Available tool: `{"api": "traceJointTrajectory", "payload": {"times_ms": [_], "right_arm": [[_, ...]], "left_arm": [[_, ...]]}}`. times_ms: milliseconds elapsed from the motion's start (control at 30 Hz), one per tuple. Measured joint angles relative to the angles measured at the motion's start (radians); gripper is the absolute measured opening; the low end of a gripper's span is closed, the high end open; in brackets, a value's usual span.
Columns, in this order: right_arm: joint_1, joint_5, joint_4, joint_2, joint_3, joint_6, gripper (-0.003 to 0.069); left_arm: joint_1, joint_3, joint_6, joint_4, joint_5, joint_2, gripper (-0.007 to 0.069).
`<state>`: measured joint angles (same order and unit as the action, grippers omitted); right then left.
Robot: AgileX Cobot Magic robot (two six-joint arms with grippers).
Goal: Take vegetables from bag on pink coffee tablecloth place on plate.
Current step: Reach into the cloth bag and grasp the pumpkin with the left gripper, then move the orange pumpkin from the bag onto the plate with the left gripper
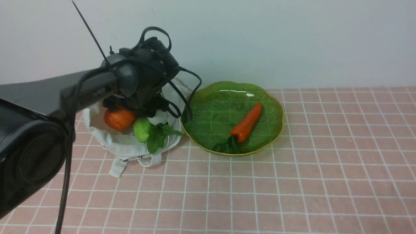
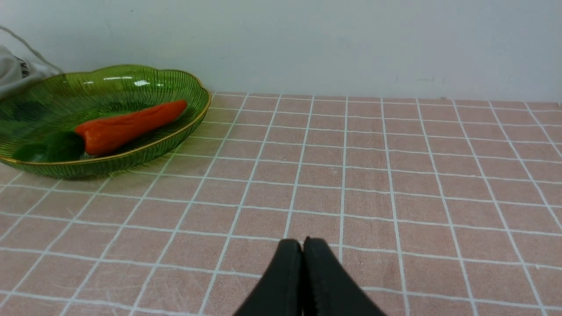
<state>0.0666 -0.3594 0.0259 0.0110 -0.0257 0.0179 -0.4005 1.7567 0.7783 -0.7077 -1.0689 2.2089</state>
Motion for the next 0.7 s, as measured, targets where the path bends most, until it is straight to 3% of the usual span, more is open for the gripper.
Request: {"api": "traceJointTrajectory", "payload": {"times_ms": [433, 700], "right_arm": [[0.0, 0.0, 0.0, 0.0, 0.0, 0.0, -0.0016], [0.0, 0.0, 0.0, 0.0, 0.0, 0.0, -0.0016]], "left_arm": [[-0.001, 0.004, 0.017, -0.096, 0.001, 0.045, 0.0421], [-0.001, 0.005, -0.099, -0.014, -0.007, 0.005, 0.0421]]}}
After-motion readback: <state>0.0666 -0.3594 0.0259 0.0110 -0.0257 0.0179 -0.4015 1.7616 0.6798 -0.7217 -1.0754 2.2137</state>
